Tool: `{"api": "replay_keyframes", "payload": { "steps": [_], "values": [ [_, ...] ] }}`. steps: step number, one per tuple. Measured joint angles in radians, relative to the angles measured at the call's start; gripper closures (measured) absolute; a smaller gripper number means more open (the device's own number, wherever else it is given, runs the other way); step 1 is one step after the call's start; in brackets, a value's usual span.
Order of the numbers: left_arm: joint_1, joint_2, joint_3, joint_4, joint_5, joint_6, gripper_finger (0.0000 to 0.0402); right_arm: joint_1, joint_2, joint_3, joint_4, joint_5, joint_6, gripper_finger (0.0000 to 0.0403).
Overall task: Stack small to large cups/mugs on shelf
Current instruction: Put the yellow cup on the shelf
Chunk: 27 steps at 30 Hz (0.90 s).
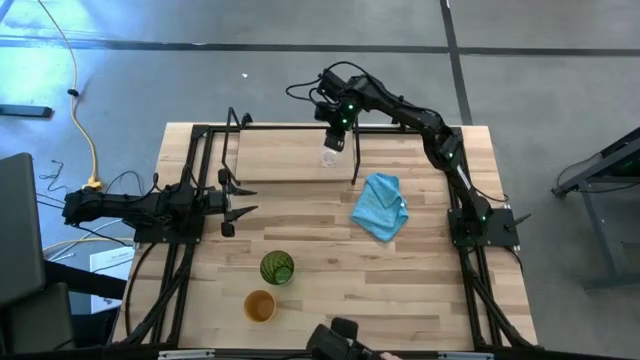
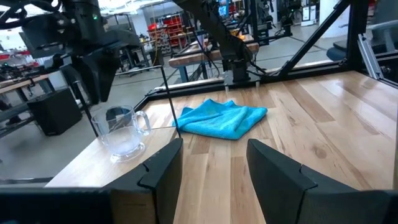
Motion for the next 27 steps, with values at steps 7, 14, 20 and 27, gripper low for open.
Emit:
{"api": "replay_keyframes", "payload": {
  "steps": [7, 14, 20, 27],
  "values": [
    [0.0, 0.0, 0.0, 0.001, 0.0, -0.001, 0.0234, 0.05, -0.044, 0.0, -0.005, 0.001, 0.0, 0.0311],
    [0.0, 0.0, 0.0, 0.001, 0.003, -0.004, 0.0234, 0.121, -0.104, 0.0, -0.007, 0.002, 0.026, 0.0311],
    [0.0, 0.0, 0.0, 0.001, 0.113, -0.081, 0.0234, 0.201, -0.154, 0.0, -0.009, -0.03, 0.056, 0.0311],
    [0.0, 0.001, 0.063, -0.074, 0.277, -0.184, 0.0234, 0.325, -0.206, 0.0, 0.0, -0.11, 0.071, 0.0311]
  ]
}}
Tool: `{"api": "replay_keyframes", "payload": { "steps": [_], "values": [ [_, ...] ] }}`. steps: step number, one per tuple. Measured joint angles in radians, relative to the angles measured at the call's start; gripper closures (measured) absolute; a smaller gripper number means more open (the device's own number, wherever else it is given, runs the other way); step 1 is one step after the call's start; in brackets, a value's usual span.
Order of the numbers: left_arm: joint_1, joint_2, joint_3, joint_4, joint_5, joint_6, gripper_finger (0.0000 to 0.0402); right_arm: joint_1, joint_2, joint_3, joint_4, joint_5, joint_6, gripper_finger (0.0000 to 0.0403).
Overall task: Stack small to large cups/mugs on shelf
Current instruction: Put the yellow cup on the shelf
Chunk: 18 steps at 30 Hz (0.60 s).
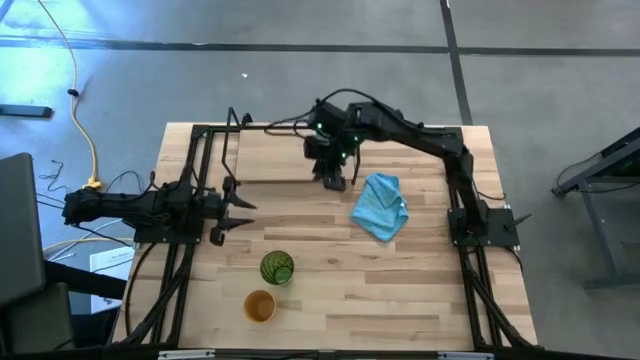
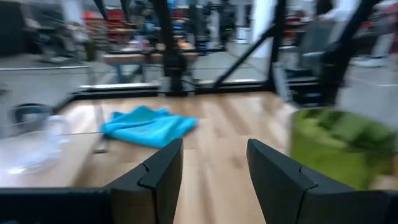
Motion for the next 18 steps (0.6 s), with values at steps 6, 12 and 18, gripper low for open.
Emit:
{"api": "replay_keyframes", "payload": {
  "steps": [6, 12, 18],
  "values": [
    [0.0, 0.0, 0.095, -0.138, 0.24, -0.115, 0.0234, 0.104, -0.031, -0.001, -0.001, -0.003, 0.005, 0.0311],
    [-0.001, 0.001, 0.114, -0.181, 0.374, -0.246, 0.0234, 0.201, -0.053, -0.001, -0.001, -0.004, 0.038, 0.0311],
    [0.0, 0.003, 0.114, -0.169, 0.346, -0.304, 0.0234, 0.299, -0.062, -0.001, 0.004, -0.003, 0.017, 0.0311]
  ]
}}
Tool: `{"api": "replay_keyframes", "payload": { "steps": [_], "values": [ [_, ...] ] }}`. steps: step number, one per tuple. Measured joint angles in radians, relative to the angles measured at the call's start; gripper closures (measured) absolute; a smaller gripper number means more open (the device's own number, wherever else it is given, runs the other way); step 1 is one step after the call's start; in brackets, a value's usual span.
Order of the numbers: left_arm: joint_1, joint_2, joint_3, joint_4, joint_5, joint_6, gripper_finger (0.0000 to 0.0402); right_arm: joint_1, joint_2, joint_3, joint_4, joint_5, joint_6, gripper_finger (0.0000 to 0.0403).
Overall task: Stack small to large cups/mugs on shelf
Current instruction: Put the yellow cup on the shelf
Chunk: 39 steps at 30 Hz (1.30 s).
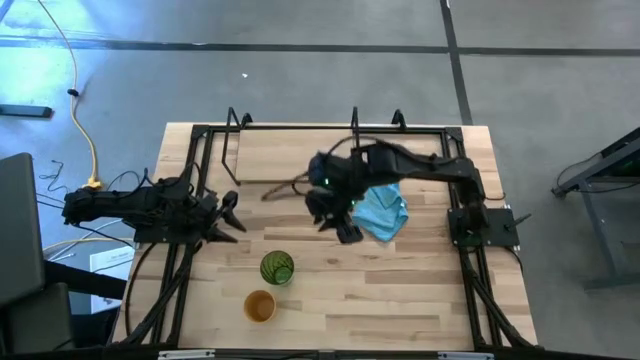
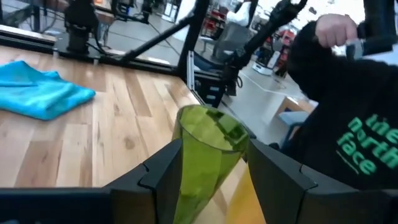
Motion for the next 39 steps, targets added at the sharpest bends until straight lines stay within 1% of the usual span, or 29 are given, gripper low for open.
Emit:
{"api": "replay_keyframes", "payload": {
  "steps": [3, 7, 11, 16, 23, 25, 29, 34, 36, 39],
  "values": [
    [0.0, 0.002, 0.0, 0.043, -0.006, -0.014, 0.0234, 0.035, -0.005, 0.0, 0.024, -0.001, -0.017, 0.0311],
    [-0.006, 0.016, 0.0, 0.123, 0.024, -0.033, 0.0234, 0.066, -0.023, 0.0, 0.053, 0.001, -0.025, 0.0311],
    [-0.061, 0.05, 0.0, 0.202, 0.019, -0.026, 0.0234, 0.087, -0.047, 0.0, 0.072, 0.001, -0.044, 0.0311],
    [-0.156, 0.13, 0.004, 0.302, -0.034, 0.021, 0.0234, 0.106, -0.097, 0.0, 0.144, 0.004, -0.079, 0.0311],
    [-0.306, 0.262, 0.074, 0.276, -0.177, 0.104, 0.0234, 0.124, -0.175, 0.0, 0.22, 0.008, -0.101, 0.0311],
    [-0.348, 0.297, 0.105, 0.232, -0.223, 0.115, 0.0234, 0.128, -0.196, 0.0, 0.227, 0.008, -0.101, 0.0311],
    [-0.437, 0.372, 0.165, 0.147, -0.346, 0.121, 0.0234, 0.14, -0.237, 0.0, 0.239, 0.009, -0.114, 0.0311],
    [-0.547, 0.466, 0.242, 0.076, -0.474, 0.122, 0.0234, 0.152, -0.294, 0.0, 0.275, 0.012, -0.134, 0.0311],
    [-0.589, 0.502, 0.277, 0.049, -0.517, 0.118, 0.0234, 0.152, -0.317, 0.0, 0.285, 0.044, -0.133, 0.0311],
    [-0.648, 0.551, 0.337, -0.02, -0.591, 0.08, 0.0234, 0.152, -0.346, 0.001, 0.288, 0.143, -0.129, 0.0311]
  ]
}}
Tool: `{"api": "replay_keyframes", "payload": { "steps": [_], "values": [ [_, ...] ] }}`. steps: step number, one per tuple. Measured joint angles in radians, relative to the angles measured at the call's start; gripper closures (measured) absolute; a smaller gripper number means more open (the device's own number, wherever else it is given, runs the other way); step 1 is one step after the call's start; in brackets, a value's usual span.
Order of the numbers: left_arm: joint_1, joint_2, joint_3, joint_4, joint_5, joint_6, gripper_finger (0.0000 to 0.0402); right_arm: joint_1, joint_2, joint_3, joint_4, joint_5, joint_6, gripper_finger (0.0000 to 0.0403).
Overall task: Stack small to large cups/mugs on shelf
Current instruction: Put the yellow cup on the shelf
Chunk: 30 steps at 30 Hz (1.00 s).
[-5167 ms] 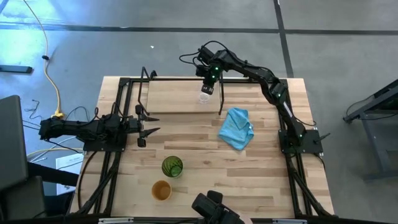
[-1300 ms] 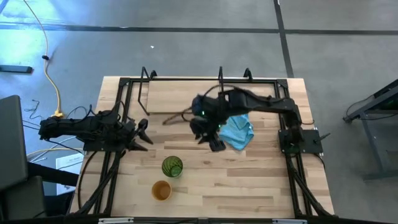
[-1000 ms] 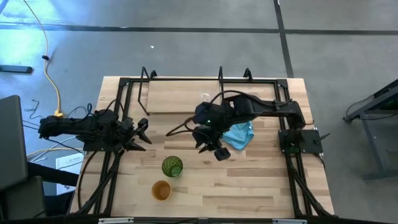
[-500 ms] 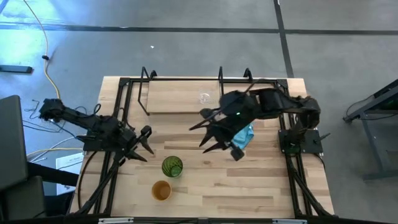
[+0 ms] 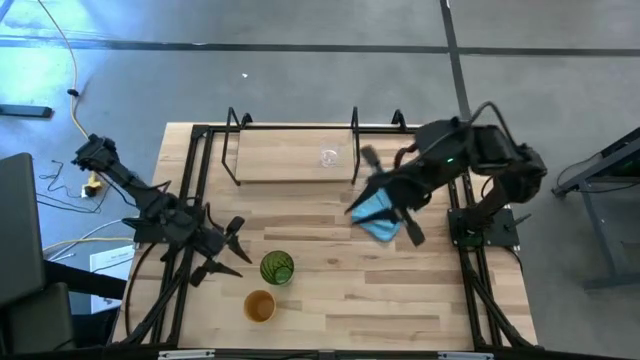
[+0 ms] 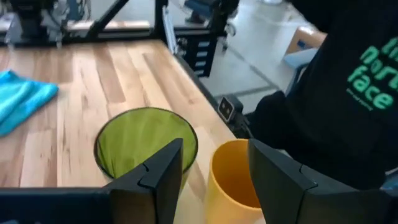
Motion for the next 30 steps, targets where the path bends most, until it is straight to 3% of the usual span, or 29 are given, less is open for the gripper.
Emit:
{"api": "replay_keyframes", "payload": {
  "steps": [8, 30],
  "values": [
    [-0.098, 0.136, 0.115, -0.144, -0.143, -0.168, 0.0234, -0.001, -0.027, 0.001, -0.002, 0.326, 0.024, 0.0311],
    [-0.192, 0.421, 0.357, -0.51, -0.198, -0.771, 0.0234, 0.052, -0.04, -0.016, -0.107, 0.833, 0.13, 0.0311]
  ]
}}
